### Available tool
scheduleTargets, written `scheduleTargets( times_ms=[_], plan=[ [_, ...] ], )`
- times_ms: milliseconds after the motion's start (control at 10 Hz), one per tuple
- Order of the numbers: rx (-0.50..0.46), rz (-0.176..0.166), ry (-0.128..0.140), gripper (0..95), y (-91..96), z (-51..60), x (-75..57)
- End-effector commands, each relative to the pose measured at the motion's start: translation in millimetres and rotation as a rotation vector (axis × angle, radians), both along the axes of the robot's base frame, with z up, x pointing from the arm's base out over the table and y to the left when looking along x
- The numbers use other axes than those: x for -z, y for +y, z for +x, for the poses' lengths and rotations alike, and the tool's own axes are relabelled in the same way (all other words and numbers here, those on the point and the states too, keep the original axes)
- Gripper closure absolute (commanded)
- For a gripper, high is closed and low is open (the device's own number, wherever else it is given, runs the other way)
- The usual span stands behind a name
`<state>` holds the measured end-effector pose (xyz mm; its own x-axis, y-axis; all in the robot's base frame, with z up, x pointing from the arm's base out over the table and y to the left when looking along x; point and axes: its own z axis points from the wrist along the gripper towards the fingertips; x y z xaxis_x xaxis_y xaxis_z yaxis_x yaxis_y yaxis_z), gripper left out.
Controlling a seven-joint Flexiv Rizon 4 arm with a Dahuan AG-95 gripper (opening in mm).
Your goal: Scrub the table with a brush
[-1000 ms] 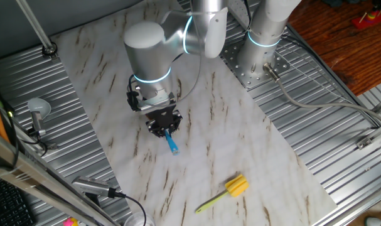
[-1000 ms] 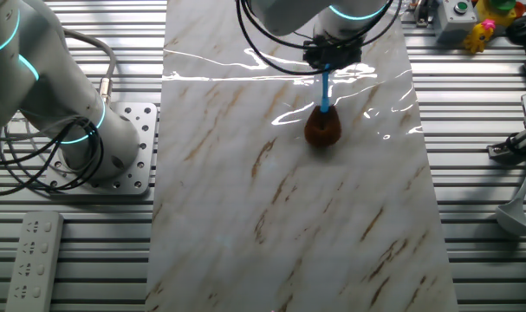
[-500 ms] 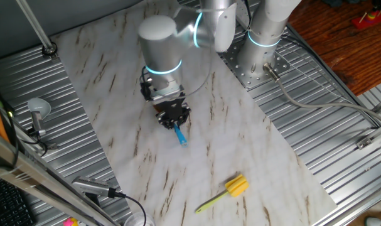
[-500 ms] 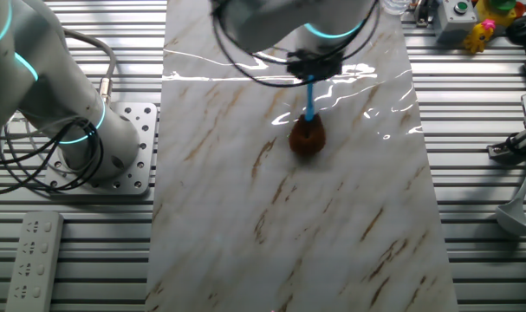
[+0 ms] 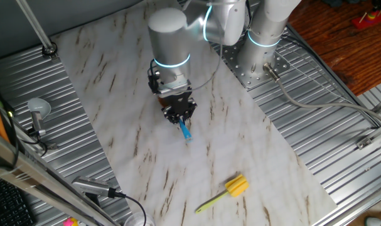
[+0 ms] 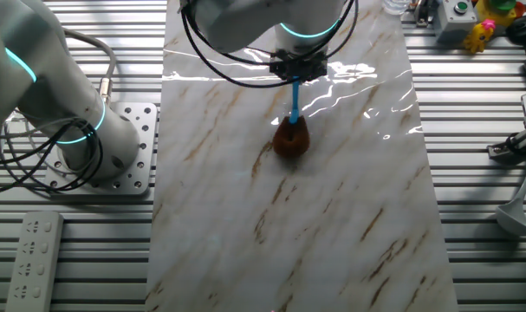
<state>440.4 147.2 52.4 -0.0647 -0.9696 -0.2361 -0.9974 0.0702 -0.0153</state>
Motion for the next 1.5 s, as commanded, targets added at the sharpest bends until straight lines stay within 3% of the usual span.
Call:
scheduleTargets(
  times_ms=[100,200,600,1000,1300,1500],
  plan=[
    [-0.005,-0.007,0.001,95.0,5.3,18.9,-0.8],
    [-0.009,-0.01,0.004,95.0,9.8,31.7,-3.6],
    [0.001,-0.029,0.006,95.0,23.8,49.9,-10.1],
    [-0.002,-0.035,0.006,95.0,22.2,39.0,-0.3],
    [0.02,-0.033,0.017,95.0,16.8,15.6,8.8],
    [0.014,-0.046,0.02,95.0,17.9,17.1,7.3]
  ],
)
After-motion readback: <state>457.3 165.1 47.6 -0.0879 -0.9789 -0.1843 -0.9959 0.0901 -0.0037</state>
